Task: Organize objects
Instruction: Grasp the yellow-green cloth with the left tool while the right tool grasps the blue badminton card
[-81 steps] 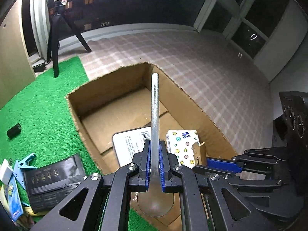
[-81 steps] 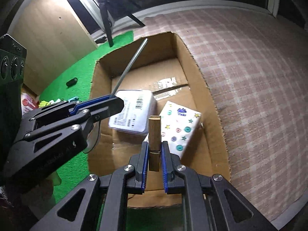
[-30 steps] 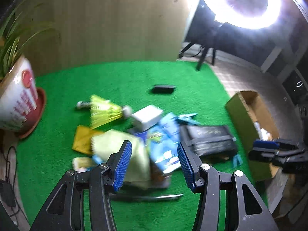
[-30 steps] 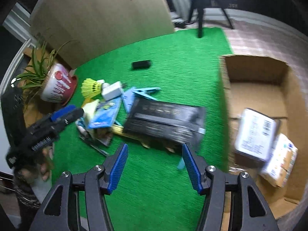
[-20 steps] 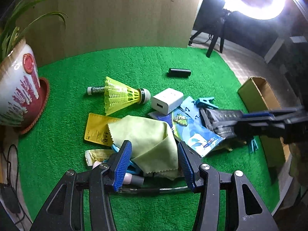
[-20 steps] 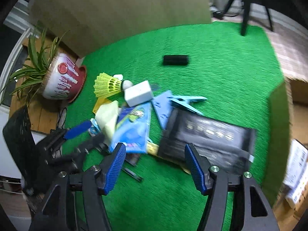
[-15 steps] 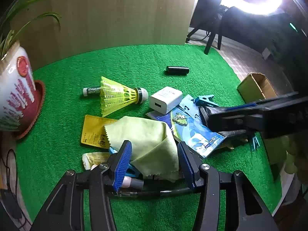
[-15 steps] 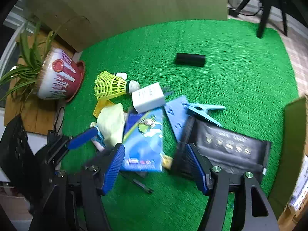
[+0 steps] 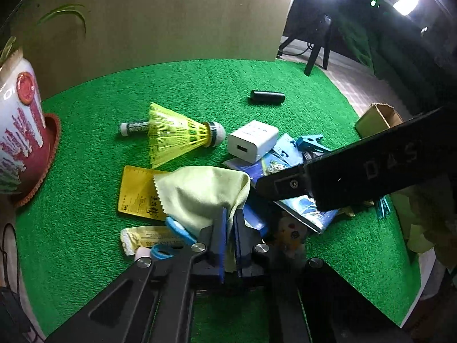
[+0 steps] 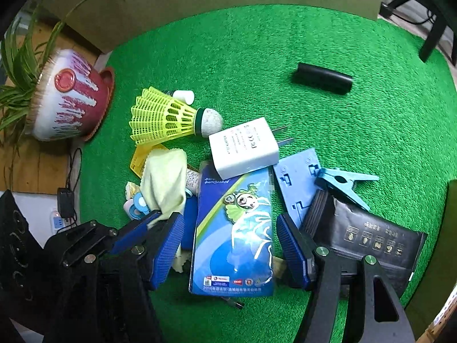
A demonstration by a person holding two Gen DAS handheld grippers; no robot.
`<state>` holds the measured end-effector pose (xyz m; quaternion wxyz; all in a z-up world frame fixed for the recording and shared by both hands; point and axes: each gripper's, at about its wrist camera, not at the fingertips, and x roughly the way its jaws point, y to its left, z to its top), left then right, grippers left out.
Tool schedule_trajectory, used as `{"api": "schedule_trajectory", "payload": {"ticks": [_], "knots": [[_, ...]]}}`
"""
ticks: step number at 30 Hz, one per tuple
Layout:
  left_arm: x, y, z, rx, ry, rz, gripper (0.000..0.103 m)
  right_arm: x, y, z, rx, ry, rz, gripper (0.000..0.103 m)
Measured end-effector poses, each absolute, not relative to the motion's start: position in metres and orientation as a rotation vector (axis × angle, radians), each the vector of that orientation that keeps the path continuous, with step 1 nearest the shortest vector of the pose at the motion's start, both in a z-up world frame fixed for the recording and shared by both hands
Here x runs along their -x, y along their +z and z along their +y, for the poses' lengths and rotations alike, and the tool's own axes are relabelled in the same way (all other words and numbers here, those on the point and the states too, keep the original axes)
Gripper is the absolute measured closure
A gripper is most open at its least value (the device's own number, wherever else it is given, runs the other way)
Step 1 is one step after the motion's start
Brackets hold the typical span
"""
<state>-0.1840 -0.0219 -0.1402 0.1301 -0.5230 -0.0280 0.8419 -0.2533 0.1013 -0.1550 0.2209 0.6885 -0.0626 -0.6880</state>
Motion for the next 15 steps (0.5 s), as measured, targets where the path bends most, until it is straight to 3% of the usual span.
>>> {"api": "schedule_trajectory", "payload": {"ticks": [10,15], "knots": [[0.184,-0.140,-0.037,1.507,2.457,-0.143,0.100,0.253,-0.165,0.081,-1.939,-1.892,-0.026,0.040],[0.184,-0.137,-0.041,1.497,2.470,-0.163,0.100,0.252,-0.163,0.084,-1.937,-1.905,-0.014,0.050]]}}
